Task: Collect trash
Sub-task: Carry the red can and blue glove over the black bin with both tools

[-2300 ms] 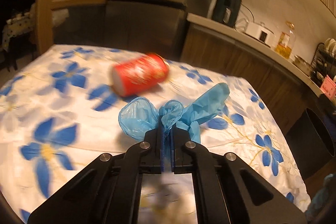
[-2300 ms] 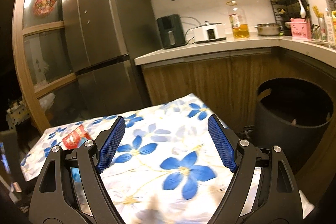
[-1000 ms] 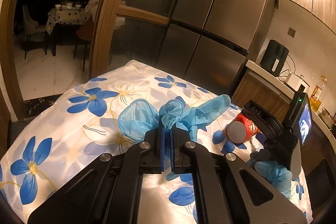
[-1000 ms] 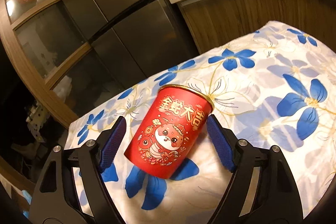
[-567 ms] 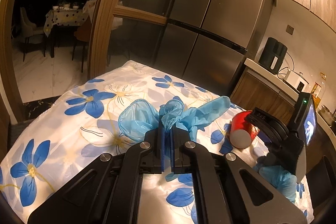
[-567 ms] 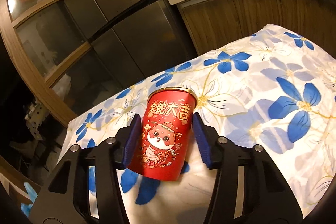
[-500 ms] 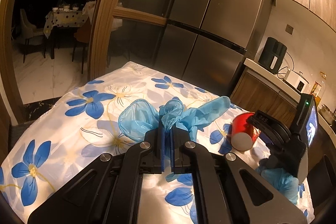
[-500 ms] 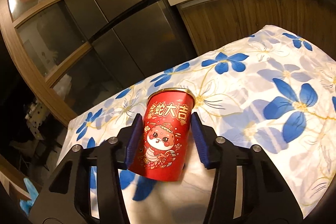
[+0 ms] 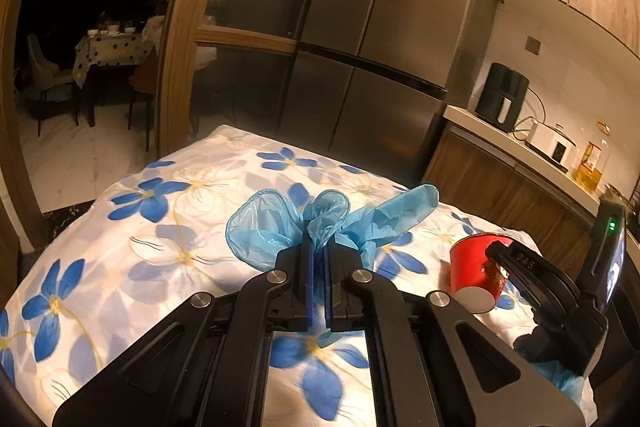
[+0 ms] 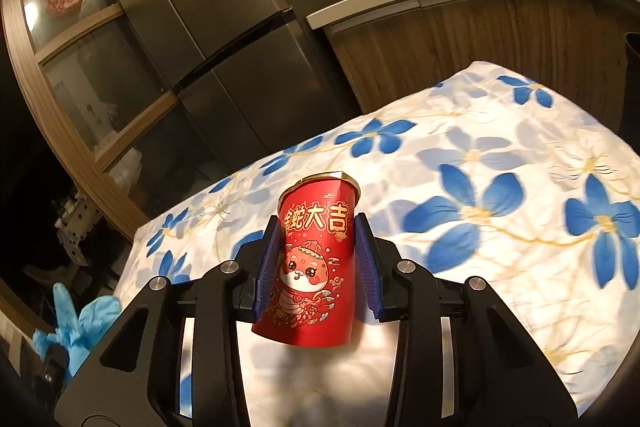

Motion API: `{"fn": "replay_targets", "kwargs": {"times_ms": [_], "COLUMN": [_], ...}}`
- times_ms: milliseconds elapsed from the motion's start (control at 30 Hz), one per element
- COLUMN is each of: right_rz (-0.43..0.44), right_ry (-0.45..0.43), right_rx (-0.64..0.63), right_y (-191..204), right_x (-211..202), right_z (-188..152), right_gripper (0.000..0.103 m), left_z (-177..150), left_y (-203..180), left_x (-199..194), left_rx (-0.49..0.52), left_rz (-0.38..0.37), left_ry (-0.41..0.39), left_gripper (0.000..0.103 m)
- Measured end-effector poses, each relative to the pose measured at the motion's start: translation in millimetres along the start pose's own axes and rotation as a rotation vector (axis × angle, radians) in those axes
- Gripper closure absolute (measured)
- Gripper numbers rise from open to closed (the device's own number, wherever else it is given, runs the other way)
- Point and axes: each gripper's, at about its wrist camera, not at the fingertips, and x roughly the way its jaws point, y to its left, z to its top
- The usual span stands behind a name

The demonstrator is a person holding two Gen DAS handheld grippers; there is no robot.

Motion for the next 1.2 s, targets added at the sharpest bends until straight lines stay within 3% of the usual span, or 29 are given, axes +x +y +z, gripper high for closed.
{"fn": "replay_targets", "kwargs": {"times_ms": [333, 867, 1200], "right_rz": [-0.016, -0.122, -0.190], "right_ry": [-0.042, -0.183, -0.256], "right_rx": [0.001, 0.049, 0.062], "right_y": [-50, -148, -189], "right_x": [-52, -136, -170], "right_z": [12, 47, 62], "right_gripper": [0.067, 0.067, 0.067], "left_z": [-16, -42, -55], "left_y": [-63, -178, -244], "left_x": [-11, -21, -28], "left_rx": [0.067, 0.197, 0.283], "left_rz": [-0.066, -0.208, -0.294], "left_ry": [0.016, 0.040, 0.039], "left_gripper": [0.100, 0.100, 0.100]}}
